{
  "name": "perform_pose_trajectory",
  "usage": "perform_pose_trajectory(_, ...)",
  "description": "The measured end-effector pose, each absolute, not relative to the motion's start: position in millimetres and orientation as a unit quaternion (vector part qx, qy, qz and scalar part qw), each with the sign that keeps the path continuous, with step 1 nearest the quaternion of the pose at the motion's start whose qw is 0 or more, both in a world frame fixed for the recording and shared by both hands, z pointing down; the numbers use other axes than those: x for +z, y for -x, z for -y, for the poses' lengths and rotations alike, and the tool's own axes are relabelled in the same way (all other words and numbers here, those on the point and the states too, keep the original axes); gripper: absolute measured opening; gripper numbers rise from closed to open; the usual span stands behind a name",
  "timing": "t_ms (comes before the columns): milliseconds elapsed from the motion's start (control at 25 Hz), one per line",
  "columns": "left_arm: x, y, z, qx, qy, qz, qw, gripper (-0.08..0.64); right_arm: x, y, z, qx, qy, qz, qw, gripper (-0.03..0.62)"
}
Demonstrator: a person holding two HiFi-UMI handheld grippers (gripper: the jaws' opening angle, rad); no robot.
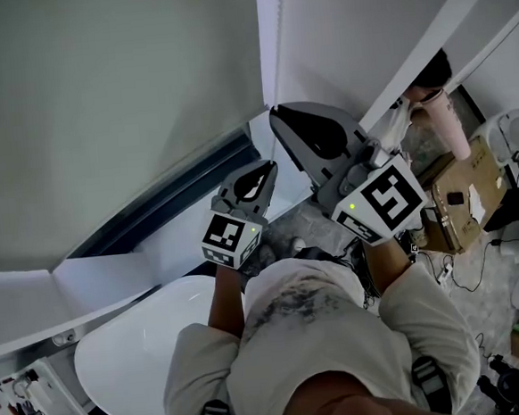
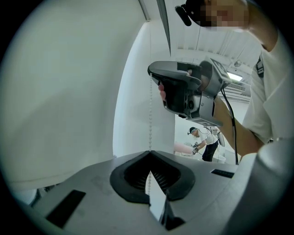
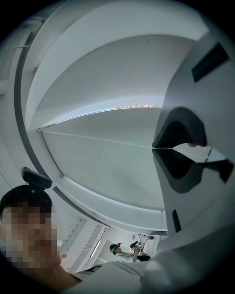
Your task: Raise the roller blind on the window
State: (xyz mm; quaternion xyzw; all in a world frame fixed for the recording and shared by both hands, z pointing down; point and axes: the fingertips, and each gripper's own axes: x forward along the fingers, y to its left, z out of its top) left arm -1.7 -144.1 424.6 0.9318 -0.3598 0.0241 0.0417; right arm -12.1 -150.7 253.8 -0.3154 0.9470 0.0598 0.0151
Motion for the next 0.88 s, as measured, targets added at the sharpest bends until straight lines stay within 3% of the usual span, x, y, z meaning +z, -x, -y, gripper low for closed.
perform_pose_trajectory(880, 523, -8, 130, 0.030, -0.936, 0.331, 0.112, 0.006, 351, 5, 145, 0.026, 0.316, -0.948, -0.013, 0.066)
